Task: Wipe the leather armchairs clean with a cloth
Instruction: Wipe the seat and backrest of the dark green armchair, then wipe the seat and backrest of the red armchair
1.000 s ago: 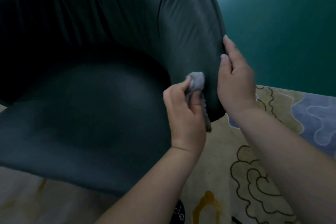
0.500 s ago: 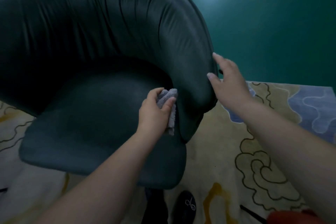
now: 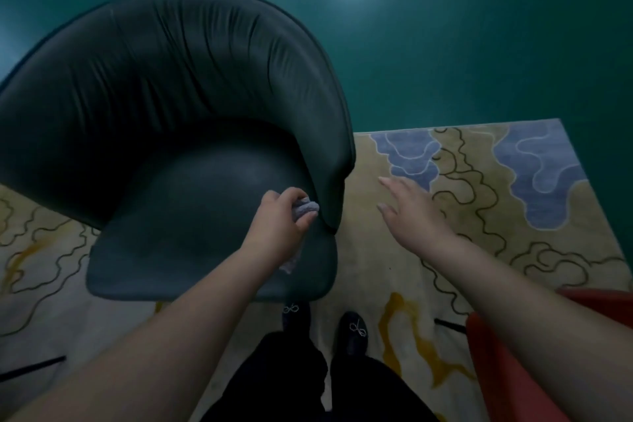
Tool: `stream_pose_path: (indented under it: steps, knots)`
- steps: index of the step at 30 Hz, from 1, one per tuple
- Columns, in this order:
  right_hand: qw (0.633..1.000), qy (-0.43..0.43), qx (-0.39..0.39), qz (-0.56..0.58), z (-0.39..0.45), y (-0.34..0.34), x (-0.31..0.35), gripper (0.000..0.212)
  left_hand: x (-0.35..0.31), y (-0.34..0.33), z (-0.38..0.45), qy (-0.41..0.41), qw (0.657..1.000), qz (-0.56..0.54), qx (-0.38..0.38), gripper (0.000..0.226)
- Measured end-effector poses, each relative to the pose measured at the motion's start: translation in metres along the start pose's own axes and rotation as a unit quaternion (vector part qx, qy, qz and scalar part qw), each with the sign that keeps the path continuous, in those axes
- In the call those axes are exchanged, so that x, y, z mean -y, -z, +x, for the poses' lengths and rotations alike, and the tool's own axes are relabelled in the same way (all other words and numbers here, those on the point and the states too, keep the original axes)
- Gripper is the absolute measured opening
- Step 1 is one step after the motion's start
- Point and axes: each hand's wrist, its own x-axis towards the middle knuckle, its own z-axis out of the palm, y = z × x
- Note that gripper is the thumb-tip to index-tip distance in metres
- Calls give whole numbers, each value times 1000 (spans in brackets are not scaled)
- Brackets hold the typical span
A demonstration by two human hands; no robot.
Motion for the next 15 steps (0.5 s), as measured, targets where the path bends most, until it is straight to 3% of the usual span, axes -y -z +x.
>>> stream_pose_path:
  steps: [8,15]
  knots:
    - [994,-72,-19,-83,-54,6,4,52,-29,23,5,-118,988,72,65,33]
    - [977,-202,-32,-54,-100,-12,15,53,-46,45,10,-233,951,145,140,31]
